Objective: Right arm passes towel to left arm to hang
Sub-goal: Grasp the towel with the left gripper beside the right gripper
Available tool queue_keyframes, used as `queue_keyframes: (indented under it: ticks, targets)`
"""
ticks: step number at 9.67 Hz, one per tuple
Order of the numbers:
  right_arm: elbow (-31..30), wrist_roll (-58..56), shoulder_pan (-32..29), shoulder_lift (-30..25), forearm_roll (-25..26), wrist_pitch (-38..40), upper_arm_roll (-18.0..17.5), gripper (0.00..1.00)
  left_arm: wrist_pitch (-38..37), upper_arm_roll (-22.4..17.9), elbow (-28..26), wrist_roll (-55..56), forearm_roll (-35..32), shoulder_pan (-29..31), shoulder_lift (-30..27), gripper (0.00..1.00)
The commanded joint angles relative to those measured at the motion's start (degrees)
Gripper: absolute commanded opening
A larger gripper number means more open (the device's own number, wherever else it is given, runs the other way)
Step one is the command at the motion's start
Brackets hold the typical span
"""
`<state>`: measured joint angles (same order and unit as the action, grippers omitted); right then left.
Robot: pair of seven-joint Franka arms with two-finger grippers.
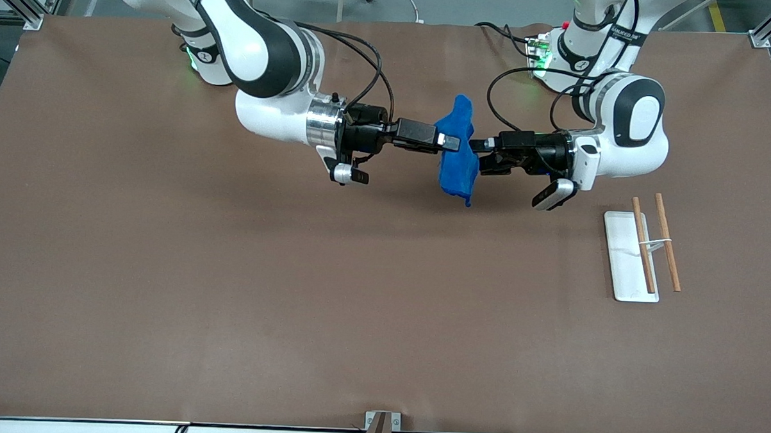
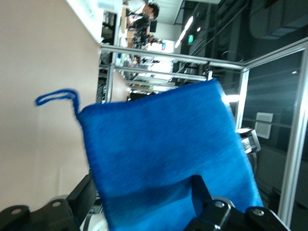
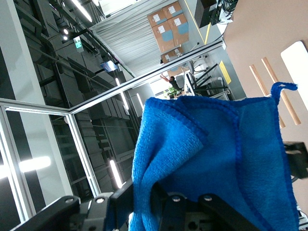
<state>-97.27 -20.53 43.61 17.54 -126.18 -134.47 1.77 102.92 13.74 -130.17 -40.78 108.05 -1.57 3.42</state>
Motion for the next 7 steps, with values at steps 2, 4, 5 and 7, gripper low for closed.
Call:
queue_keyframes:
  ticks: [2, 4, 5, 7]
  targets:
    - [0.7, -1.1, 0.6, 0.4, -1.3, -0.4, 0.3, 0.00, 2.4, 0.7, -0.8, -4.4, 2.8, 0.0, 0.5, 0.54]
    - [0.7, -1.1, 0.6, 0.3, -1.3, -0.4, 0.3, 0.00, 4.0, 0.8, -0.9, -4.7, 2.3, -0.1, -0.1, 0.07]
    - [0.8, -1.1, 0.6, 0.3, -1.3, -0.4, 0.3, 0.00, 4.0, 0.8, -1.0, -4.6, 1.7, 0.0, -0.4, 0.01]
    - [0.8, -1.0, 0.5, 0.3, -1.3, -0.4, 0.3, 0.00, 4.2, 0.6, -0.9, -4.2, 1.3, 0.0, -0.6, 0.00]
